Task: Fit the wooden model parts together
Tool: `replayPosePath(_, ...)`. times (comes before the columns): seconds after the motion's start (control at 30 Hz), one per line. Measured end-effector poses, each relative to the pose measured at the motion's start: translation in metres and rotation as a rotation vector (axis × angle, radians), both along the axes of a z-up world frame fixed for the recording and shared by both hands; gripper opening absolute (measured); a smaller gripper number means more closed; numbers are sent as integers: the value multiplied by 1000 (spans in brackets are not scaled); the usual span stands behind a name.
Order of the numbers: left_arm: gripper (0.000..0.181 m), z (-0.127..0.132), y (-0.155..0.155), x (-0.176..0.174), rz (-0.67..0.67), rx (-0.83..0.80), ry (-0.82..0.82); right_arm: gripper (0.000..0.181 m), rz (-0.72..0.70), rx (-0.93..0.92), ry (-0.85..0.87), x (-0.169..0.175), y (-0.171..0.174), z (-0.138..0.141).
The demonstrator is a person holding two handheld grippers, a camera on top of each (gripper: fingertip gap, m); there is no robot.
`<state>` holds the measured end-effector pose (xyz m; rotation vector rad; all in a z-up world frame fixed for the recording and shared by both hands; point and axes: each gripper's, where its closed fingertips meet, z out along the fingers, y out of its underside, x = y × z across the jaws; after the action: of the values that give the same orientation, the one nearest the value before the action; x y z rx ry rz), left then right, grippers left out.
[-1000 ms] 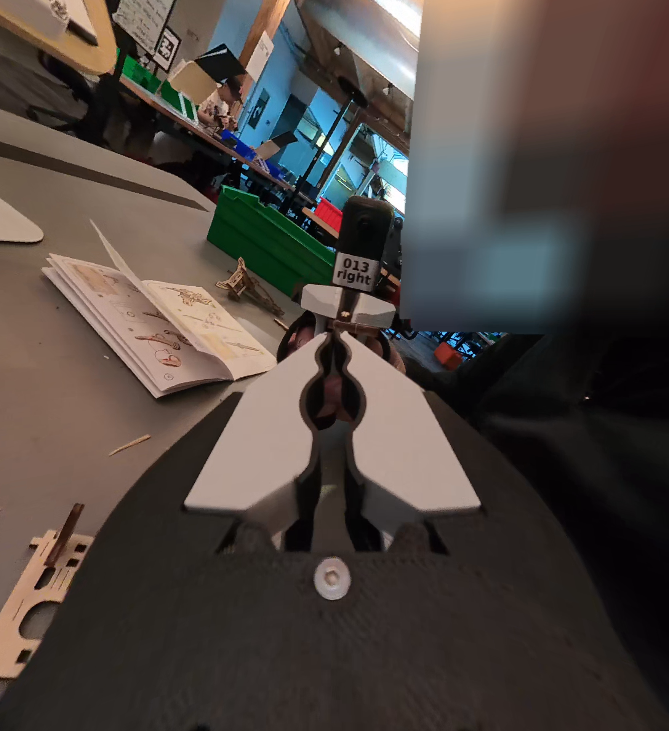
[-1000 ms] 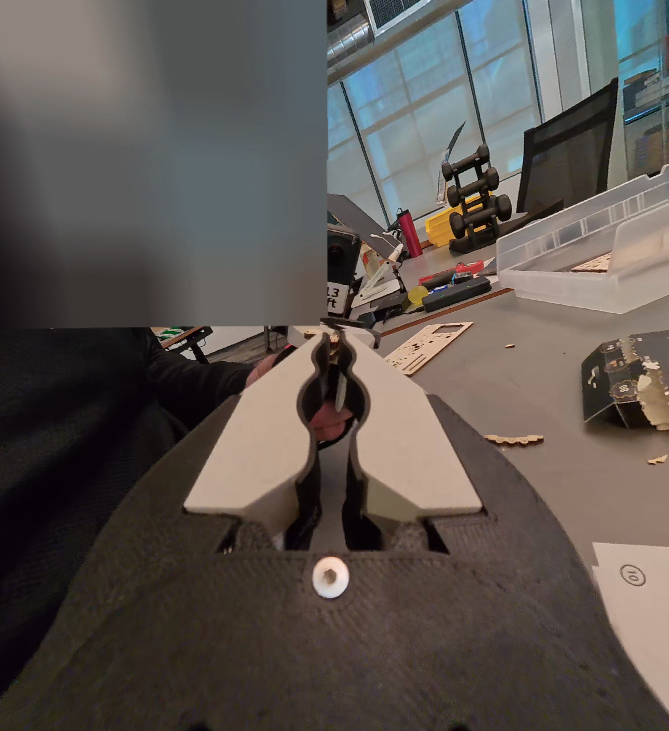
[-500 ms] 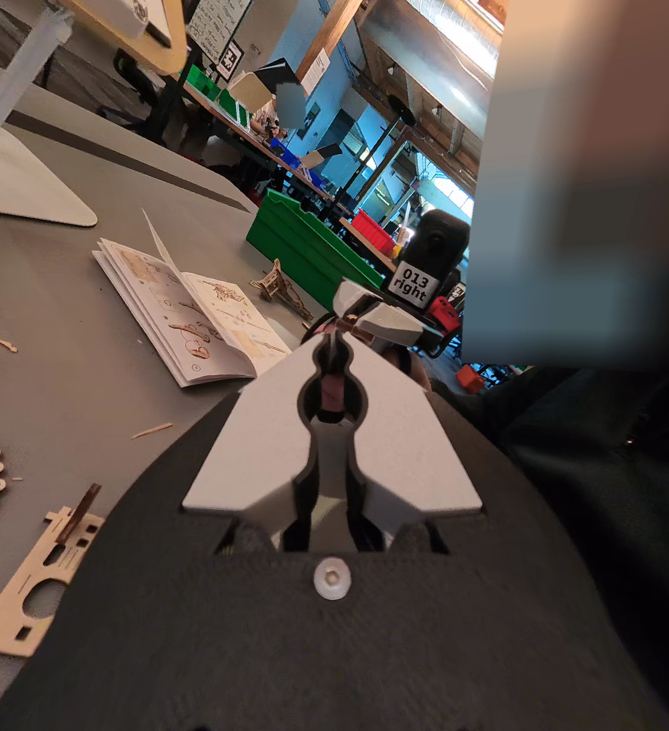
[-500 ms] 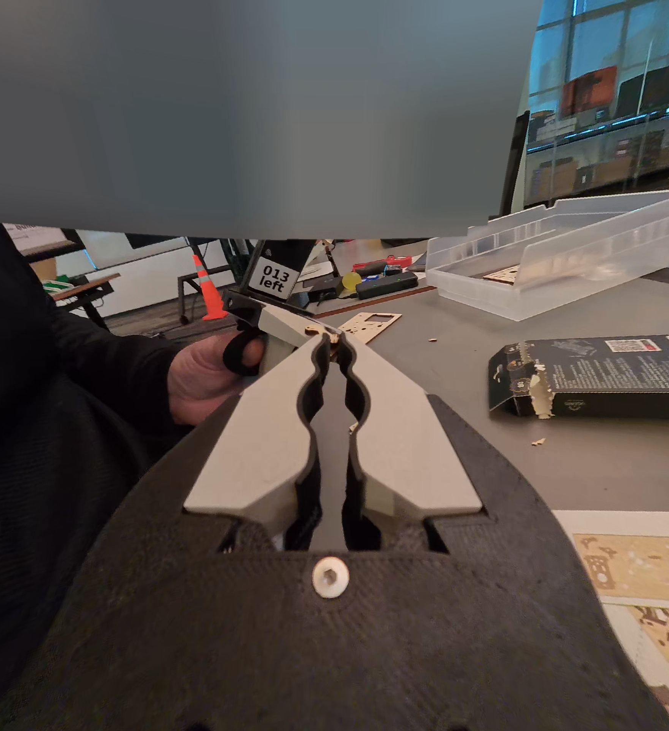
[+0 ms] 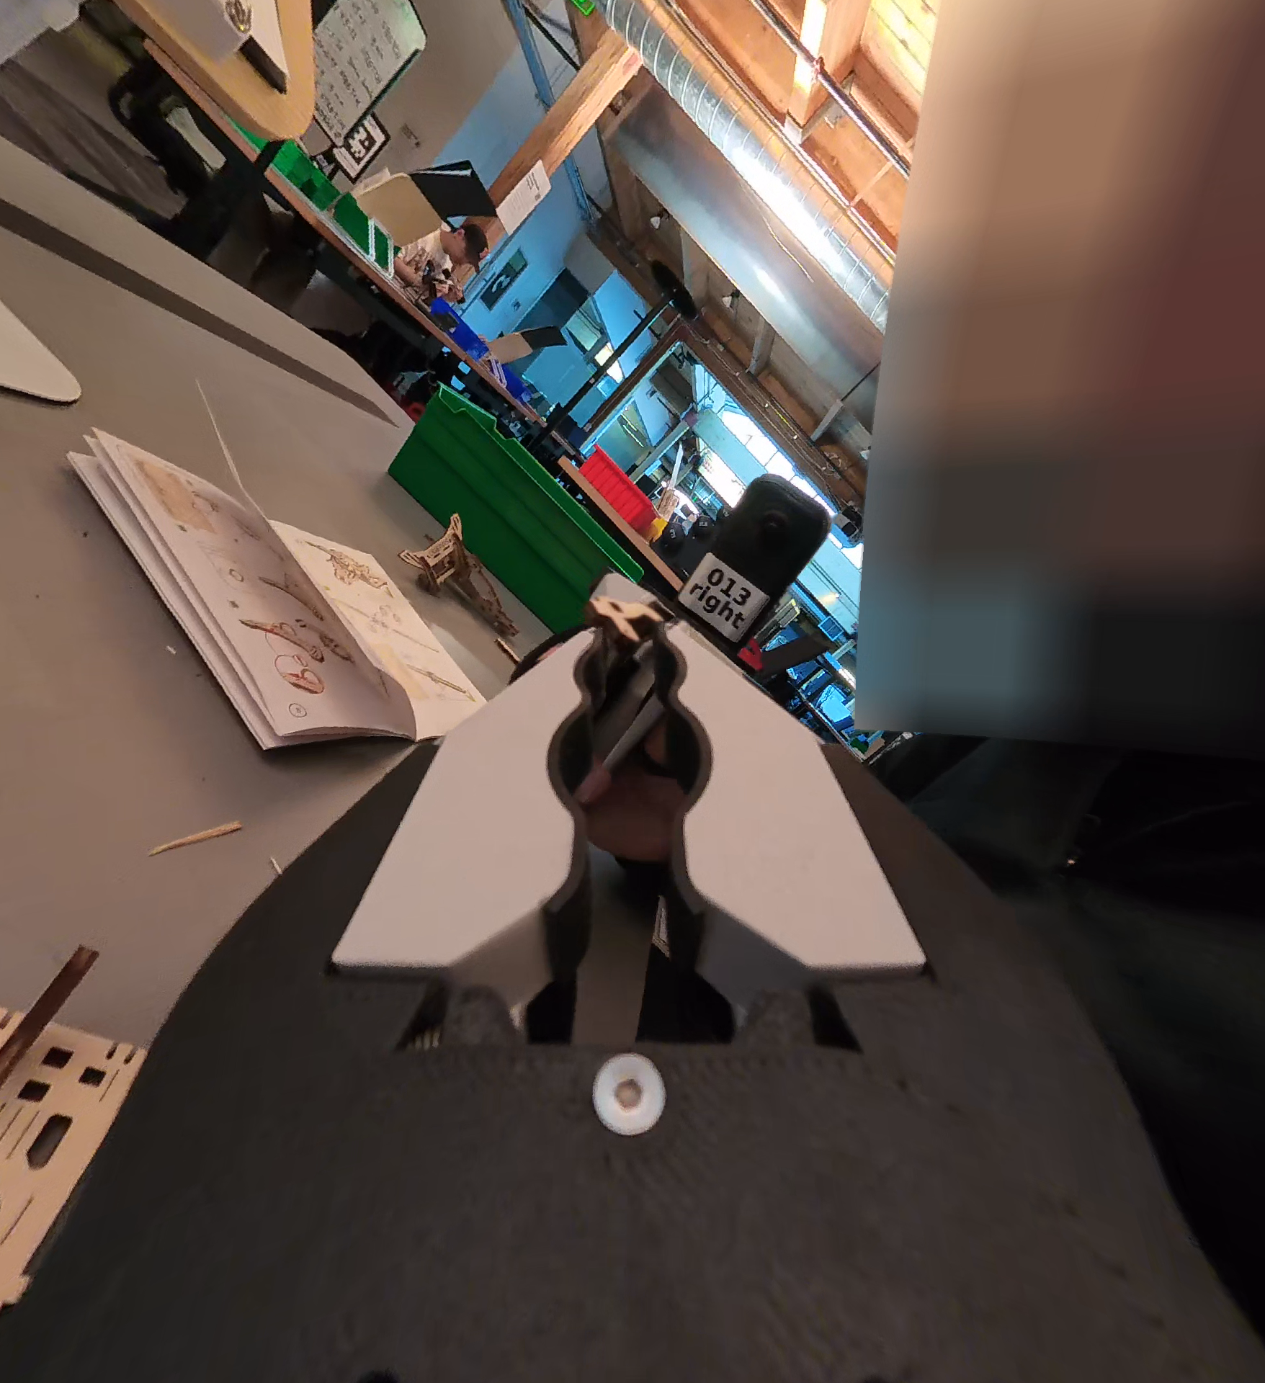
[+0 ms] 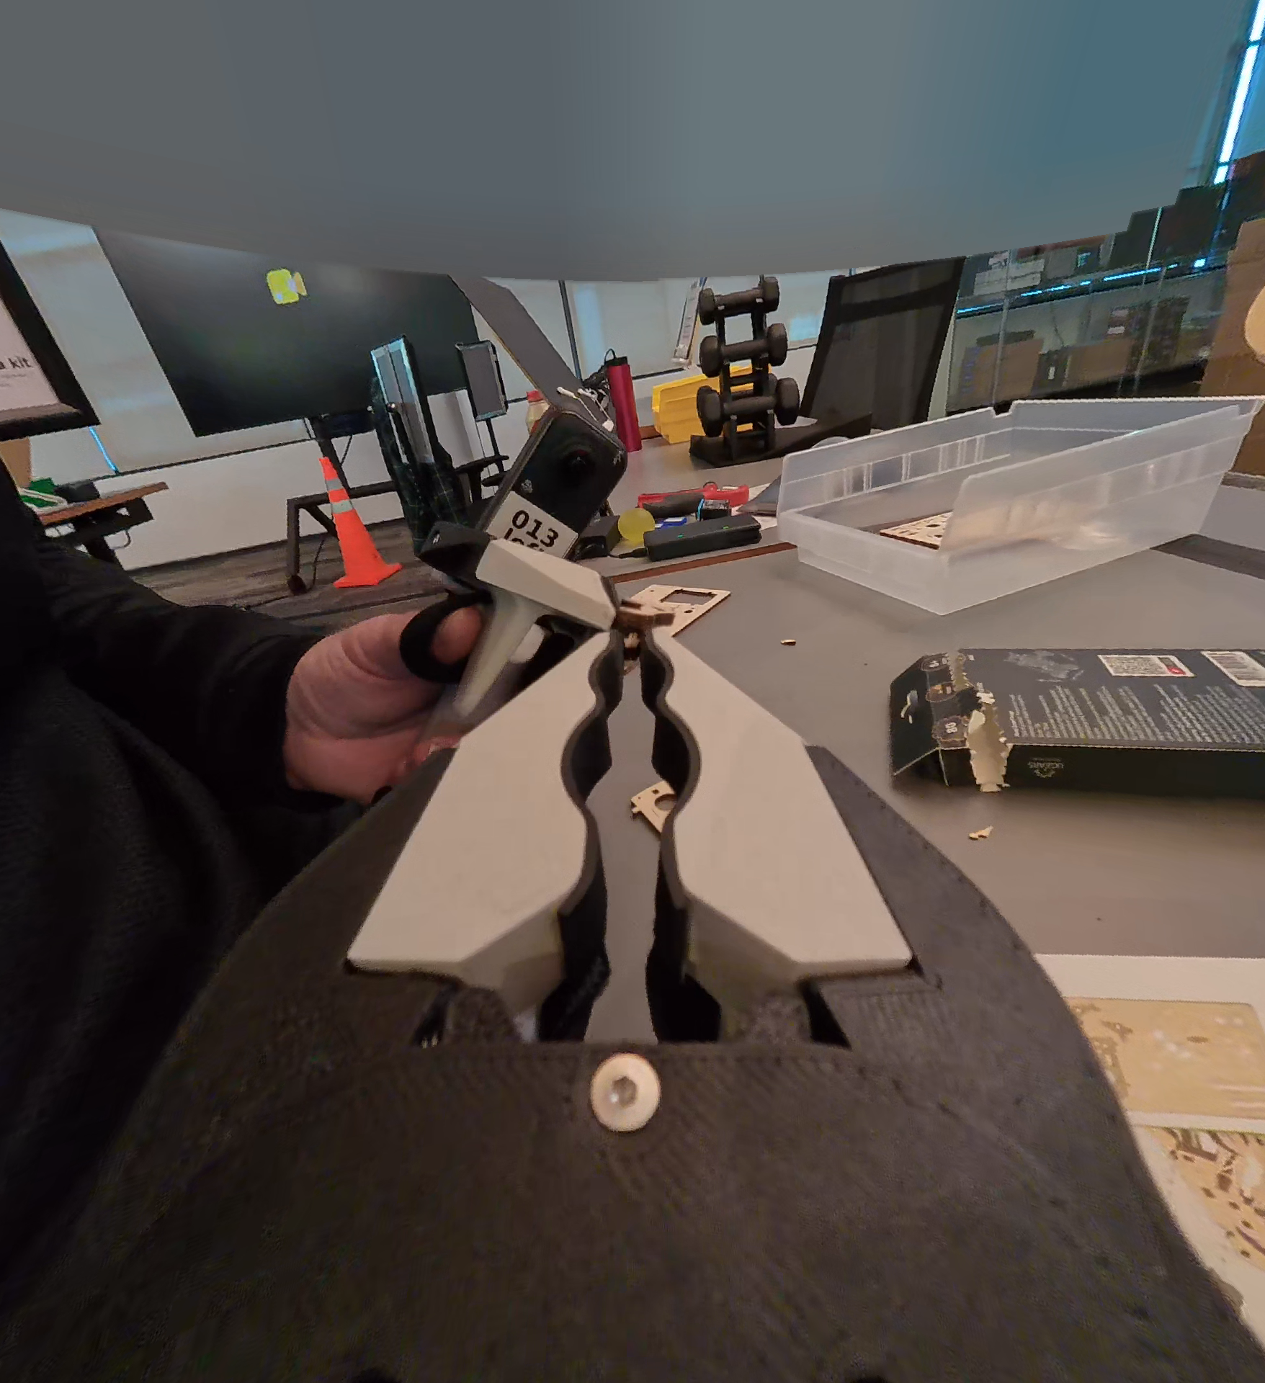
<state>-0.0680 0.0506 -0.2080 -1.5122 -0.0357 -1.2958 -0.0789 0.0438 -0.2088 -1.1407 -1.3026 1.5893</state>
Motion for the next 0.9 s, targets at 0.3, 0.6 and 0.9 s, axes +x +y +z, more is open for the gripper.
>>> replayPosePath(0.3,8,0,-1,3,-39,4,9,1,7,19,12,3,0,0)
replayPosePath(0.6,6,5,-6,3,-119,1,-22,1,10,62,43,7,1,6)
replayPosePath(0.9,14,-25,-19,4,-150,-105,247,1,16,71,6,19,9,1)
